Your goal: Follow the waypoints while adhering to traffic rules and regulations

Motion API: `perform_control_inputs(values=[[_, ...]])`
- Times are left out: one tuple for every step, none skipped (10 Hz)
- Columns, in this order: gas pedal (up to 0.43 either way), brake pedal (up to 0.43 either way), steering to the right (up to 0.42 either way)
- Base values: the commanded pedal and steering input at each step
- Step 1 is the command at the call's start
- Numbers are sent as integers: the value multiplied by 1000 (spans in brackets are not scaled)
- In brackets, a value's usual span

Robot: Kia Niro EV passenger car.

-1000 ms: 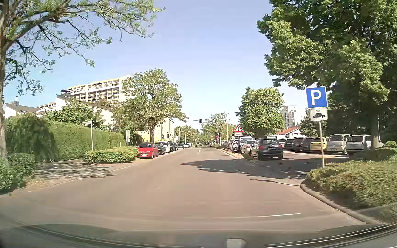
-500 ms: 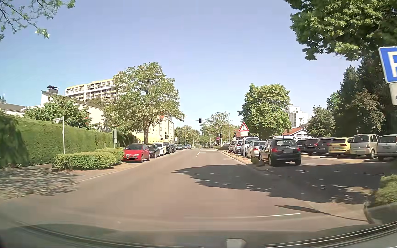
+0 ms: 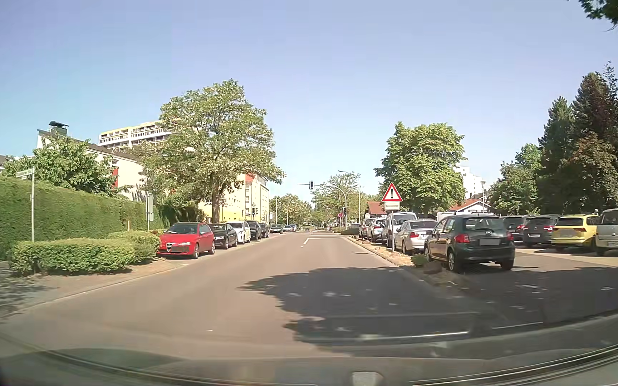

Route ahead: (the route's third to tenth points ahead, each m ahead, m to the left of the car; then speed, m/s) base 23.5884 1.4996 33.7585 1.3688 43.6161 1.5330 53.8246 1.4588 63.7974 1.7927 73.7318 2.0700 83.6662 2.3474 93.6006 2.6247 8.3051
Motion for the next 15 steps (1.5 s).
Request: perform_control_inputs(values=[[87, 30, -1], [87, 30, -1], [87, 30, -1], [87, 30, -1], [87, 30, -2], [87, 30, -2], [87, 30, -2], [87, 30, -2], [87, 30, -2], [87, 30, -3], [87, 30, -3], [87, 30, -3], [87, 30, -4], [87, 30, -4], [87, 30, -4]])
